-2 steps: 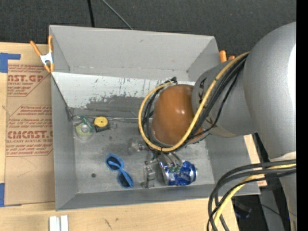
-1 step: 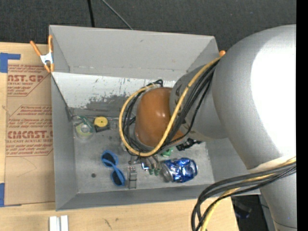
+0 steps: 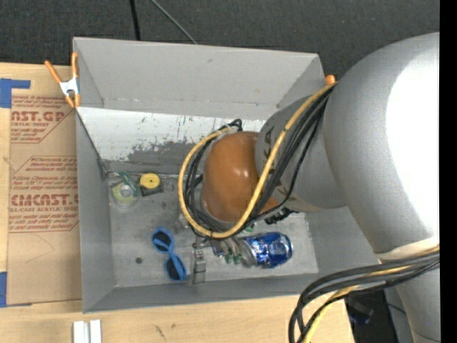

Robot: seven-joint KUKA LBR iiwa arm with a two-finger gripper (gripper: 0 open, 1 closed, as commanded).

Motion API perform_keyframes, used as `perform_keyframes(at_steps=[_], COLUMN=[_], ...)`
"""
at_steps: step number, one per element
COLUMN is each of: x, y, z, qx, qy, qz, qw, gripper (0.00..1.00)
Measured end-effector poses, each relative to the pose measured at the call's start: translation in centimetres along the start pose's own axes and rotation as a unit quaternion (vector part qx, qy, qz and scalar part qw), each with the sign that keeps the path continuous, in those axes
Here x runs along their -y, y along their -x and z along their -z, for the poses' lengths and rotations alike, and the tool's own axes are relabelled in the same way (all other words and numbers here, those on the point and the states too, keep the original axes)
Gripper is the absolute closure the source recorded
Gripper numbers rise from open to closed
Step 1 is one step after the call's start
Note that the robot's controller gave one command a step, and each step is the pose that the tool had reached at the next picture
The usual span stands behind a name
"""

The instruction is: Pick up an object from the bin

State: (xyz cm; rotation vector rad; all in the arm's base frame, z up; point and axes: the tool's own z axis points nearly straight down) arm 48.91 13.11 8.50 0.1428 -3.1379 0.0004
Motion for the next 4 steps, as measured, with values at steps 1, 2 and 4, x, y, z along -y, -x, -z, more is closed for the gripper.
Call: perform_keyframes(at_steps=[1, 2, 4], x=[0.1, -3.9, -3.8], y=[1.7, 3.0, 1.7], z=[5.2, -0.9, 27.0], qx=[0.0027, -0.0009, 0.0067], qy=[0.0, 0.002, 0.0], qz=[0.252, 0.262, 0.268], qw=[0.9677, 0.9651, 0.9635], gripper=[0.0, 0.0, 1.0])
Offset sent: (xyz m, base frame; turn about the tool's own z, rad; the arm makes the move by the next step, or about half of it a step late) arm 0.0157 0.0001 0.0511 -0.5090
